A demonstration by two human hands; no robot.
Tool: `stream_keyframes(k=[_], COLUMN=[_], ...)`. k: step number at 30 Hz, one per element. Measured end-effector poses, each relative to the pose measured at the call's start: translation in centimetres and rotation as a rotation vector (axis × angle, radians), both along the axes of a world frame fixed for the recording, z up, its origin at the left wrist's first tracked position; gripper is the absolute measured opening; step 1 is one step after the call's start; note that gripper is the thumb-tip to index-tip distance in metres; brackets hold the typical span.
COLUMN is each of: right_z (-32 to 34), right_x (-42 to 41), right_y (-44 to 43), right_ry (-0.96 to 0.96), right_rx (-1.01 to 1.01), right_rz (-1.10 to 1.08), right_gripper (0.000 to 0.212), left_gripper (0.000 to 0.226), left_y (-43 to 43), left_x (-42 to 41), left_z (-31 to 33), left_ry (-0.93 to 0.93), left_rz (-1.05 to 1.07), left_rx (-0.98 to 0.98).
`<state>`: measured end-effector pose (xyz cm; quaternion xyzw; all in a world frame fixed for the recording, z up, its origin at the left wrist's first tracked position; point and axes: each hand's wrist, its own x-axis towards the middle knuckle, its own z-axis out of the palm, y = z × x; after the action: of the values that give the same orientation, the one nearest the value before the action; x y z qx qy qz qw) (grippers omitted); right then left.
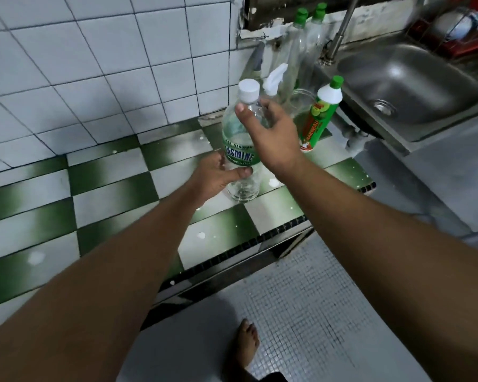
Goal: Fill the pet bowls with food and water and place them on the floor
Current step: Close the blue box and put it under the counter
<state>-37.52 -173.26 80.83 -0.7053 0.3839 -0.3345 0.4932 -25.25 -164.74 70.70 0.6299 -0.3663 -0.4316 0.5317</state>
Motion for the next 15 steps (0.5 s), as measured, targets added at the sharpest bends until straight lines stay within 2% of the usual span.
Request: stream_keyframes(k=[4, 9, 13, 15], right_z=[0.9, 1.4, 0.7, 0.0], right_x=[-0.7, -1.6, -1.4, -1.3], right_y=[7.5, 19.5, 29.4, 33.6], right_ry=[-0.006, -0.083, -0.075, -0.075], right_rx=[-0.012, -0.005, 0.024, 0.039], right_rz=[0.049, 0.091, 0.166, 0.212], right_gripper=[0.076, 0.050, 0.062, 0.054], left_gripper=[0.050, 0.049, 0.040, 0.040], left_y=[8.2, 20.8, 32.0, 36.9], left_x=[-1.2, -2.7, -3.8, -4.0], left_z=[1.3, 2.3, 2.6, 2.2], left_ry=[-0.009, -0.023, -0.026, -0.027], left_rz=[0.038, 0.094, 0.182, 0.204], left_rx=[-0.025, -0.019, 0.014, 0.052])
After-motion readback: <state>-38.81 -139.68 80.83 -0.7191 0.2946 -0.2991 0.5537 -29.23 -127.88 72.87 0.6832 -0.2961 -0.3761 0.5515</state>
